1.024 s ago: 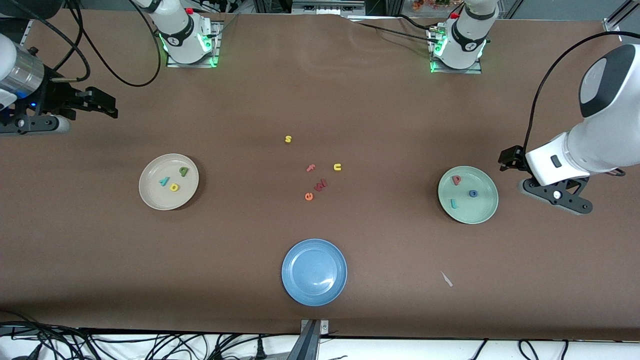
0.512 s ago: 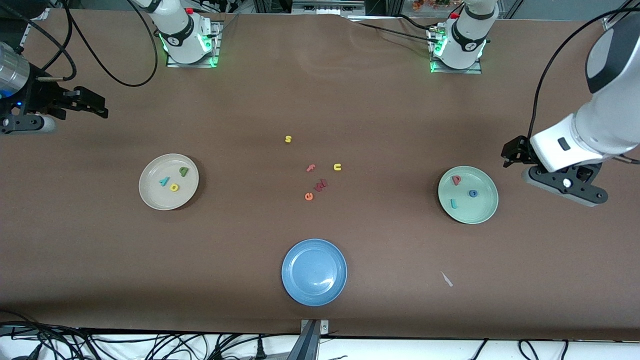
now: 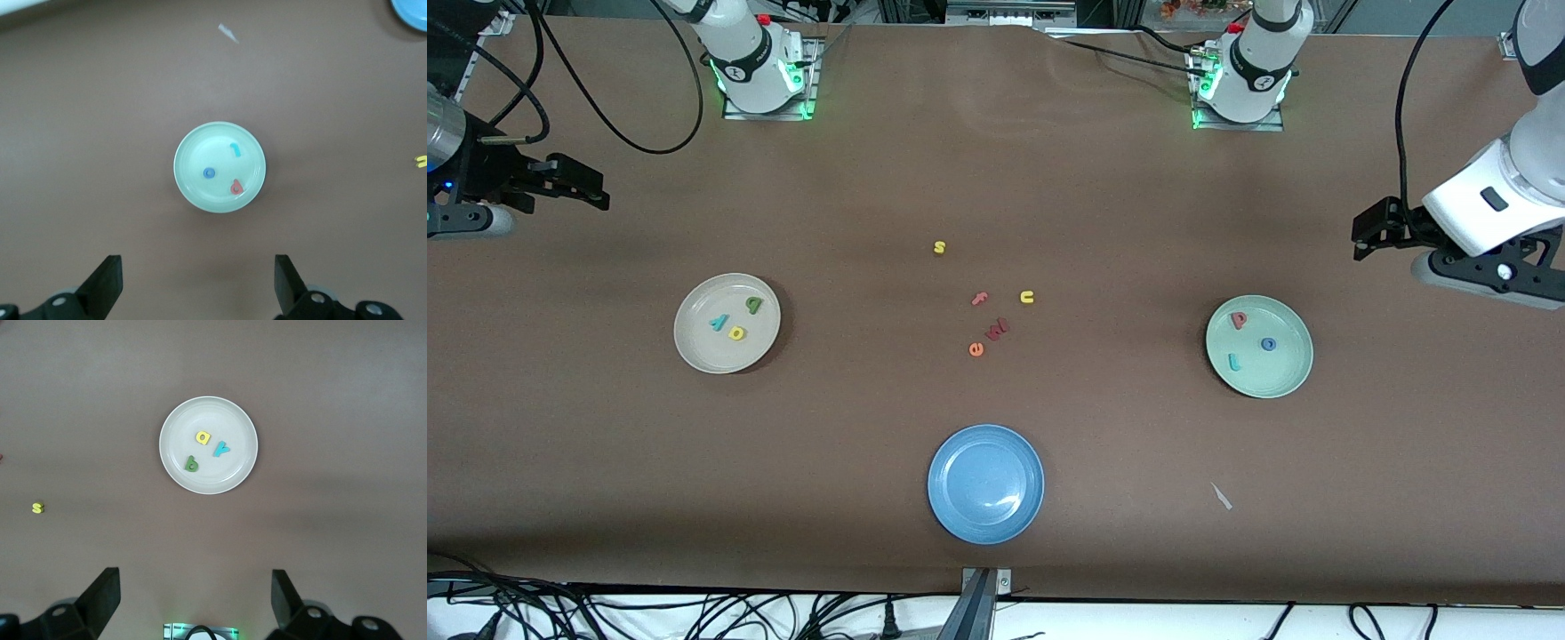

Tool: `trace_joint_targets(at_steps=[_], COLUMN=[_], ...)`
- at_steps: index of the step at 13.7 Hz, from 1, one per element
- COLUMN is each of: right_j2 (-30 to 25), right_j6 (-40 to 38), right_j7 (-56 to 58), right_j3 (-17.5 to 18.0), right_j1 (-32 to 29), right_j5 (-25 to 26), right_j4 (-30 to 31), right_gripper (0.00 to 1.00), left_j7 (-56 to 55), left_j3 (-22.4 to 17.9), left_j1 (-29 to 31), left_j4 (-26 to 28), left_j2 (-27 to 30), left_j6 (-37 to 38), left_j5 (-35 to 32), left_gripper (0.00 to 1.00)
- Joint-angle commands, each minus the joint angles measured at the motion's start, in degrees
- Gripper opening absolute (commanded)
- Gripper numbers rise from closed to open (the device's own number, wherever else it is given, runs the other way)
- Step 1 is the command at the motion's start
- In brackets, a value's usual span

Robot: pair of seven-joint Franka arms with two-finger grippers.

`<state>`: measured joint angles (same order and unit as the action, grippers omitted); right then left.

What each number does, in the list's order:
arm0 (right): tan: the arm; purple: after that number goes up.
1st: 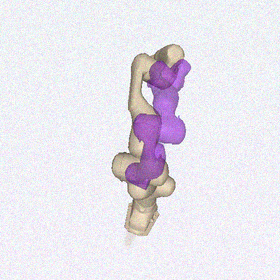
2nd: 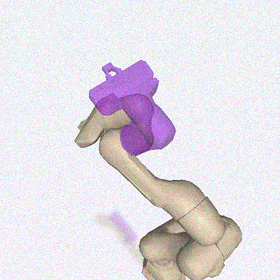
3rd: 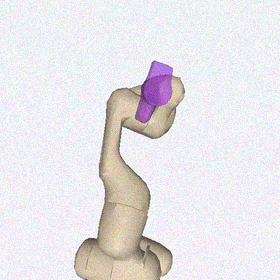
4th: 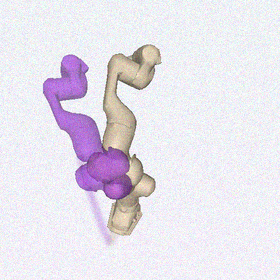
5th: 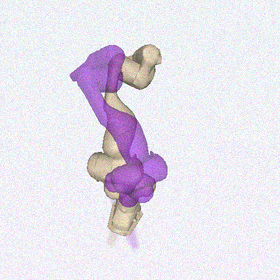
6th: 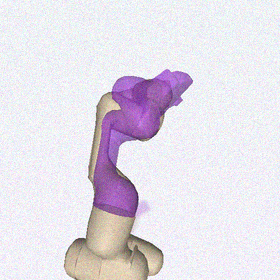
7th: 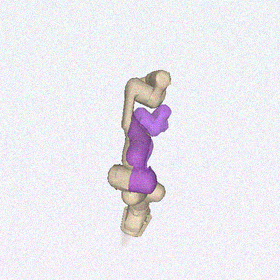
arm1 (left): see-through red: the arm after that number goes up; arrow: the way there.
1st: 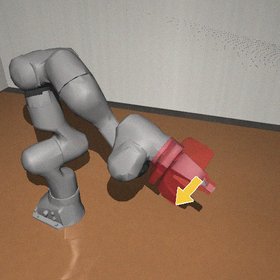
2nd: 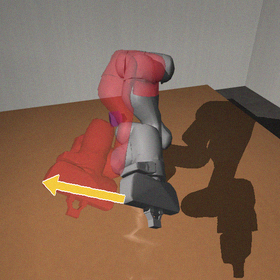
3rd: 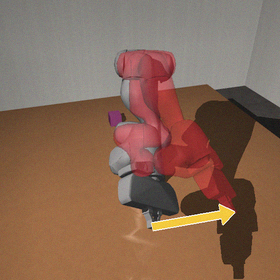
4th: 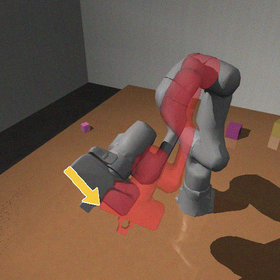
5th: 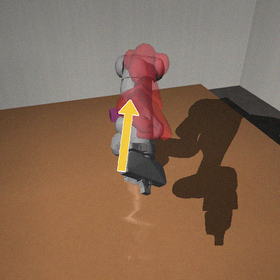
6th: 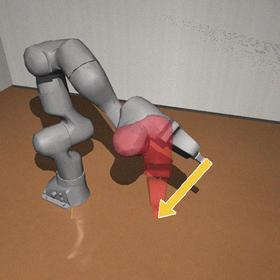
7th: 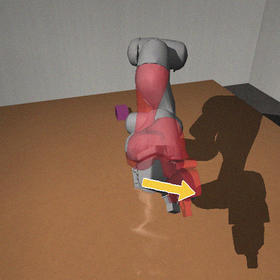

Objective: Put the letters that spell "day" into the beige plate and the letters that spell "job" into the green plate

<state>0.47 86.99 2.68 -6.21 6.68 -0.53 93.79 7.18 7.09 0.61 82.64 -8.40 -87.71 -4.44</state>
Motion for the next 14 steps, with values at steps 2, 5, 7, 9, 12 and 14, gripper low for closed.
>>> trace_joint_targets(at_steps=[2,5,7,9,12,14], right_j2=[0.32,0.32,0.41,0.41,0.41,0.41], right_j6=[-1.21,-1.38,-1.30,-1.30,-1.30,-1.39], right_j7=[0.05,-0.04,-0.04,-0.04,-0.04,-0.04], right_j3=[0.59,0.41,0.15,0.15,0.15,0.15], right_j1=[-0.27,-0.35,-0.53,-0.53,-0.53,-0.53], right_j5=[0.97,0.62,0.62,0.62,0.62,0.62], right_j4=[-1.15,-1.06,-1.06,-1.06,-1.06,-1.06], right_gripper=[1.00,1.00,1.00,1.00,1.00,1.00], left_j7=[1.09,1.09,0.91,0.56,0.47,0.39], left_j3=[-4.89,-4.89,-4.80,-4.89,-4.89,-4.89], left_j1=[-2.72,-1.85,-1.75,-1.75,-1.75,-1.75], left_j4=[10.79,10.61,9.82,8.77,8.68,8.24], left_j2=[7.26,7.17,7.17,6.82,6.91,6.82], left_j6=[-5.10,-5.02,-4.49,-4.23,-3.79,-3.70], left_j5=[2.41,3.99,4.00,3.91,3.91,3.91], left_gripper=[1.00,1.00,1.00,1.00,1.00,1.00])
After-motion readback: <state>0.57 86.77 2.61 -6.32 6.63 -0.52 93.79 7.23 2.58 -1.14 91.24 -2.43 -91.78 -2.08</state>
